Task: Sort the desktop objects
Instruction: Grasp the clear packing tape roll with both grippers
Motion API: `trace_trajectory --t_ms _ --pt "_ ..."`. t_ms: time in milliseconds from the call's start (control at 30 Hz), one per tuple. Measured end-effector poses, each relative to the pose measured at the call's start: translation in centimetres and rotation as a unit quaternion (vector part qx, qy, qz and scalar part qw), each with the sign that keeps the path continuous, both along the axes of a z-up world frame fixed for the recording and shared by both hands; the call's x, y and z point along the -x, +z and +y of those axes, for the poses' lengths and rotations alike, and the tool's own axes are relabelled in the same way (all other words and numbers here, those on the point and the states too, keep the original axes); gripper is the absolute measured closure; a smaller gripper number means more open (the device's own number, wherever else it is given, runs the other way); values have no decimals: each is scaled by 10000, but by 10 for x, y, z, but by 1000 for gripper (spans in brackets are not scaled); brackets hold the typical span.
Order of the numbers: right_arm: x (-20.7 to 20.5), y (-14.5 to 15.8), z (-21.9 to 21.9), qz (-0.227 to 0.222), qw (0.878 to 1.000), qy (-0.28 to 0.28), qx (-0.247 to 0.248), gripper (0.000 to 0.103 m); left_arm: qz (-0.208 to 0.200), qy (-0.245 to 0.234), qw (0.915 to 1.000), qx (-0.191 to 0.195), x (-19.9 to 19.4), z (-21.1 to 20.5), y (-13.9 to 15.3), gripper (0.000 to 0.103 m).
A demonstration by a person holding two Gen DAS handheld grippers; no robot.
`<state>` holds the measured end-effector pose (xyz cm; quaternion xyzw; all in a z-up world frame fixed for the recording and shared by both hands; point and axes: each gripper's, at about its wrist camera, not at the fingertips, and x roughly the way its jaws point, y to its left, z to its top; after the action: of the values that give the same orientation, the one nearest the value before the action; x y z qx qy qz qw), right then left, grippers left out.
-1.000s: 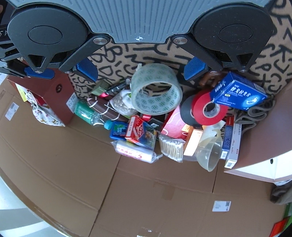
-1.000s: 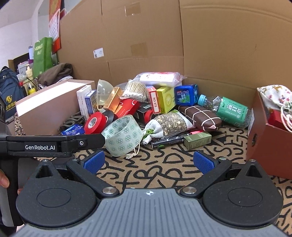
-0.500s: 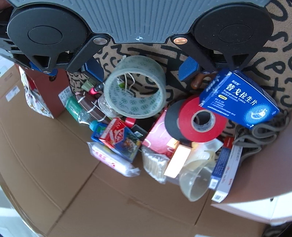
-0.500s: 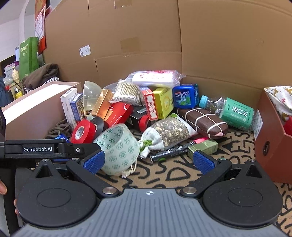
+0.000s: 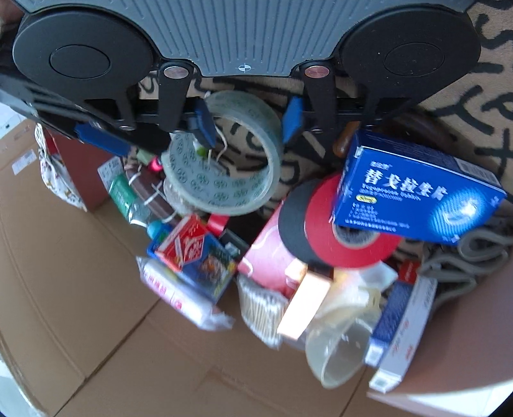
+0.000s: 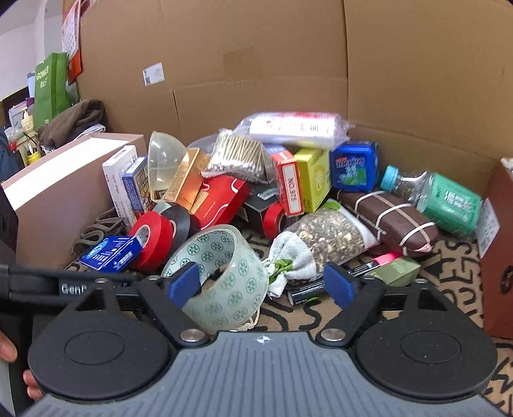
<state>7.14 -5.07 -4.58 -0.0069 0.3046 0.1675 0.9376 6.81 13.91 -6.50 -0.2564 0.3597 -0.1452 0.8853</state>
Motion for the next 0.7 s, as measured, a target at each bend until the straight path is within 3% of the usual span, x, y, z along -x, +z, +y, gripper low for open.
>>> trace_trajectory --t_ms 167,233,300,400,433,500,600,633,700 --pt "-8 -7 3 145 9999 40 -14 30 48 27 10000 -10 -3 2 -3 56" --pt "-11 -10 5 193 9998 62 -15 33 72 53 9999 -91 -5 1 -3 70" --pt "-12 -12 7 245 9996 119 -14 38 98 71 9998 -160 -6 0 -2 75" --pt "-13 -15 10 291 9993 226 32 50 126 95 9997 -184 -9 0 -3 73" --pt "-13 -16 10 320 9992 245 34 57 143 85 9997 -191 -10 -2 -3 62" --pt "-12 -18 11 377 9989 280 37 63 148 87 9996 -220 -11 -4 -4 59" --pt "-10 -20 7 446 9987 229 -23 64 131 82 9995 -286 -9 -7 -4 60" --pt "-9 -20 6 466 9986 233 -37 65 95 87 9992 -372 -7 -9 -2 74" --pt "-4 -19 5 442 9987 237 -11 67 22 104 9984 -553 -2 -14 1 75"
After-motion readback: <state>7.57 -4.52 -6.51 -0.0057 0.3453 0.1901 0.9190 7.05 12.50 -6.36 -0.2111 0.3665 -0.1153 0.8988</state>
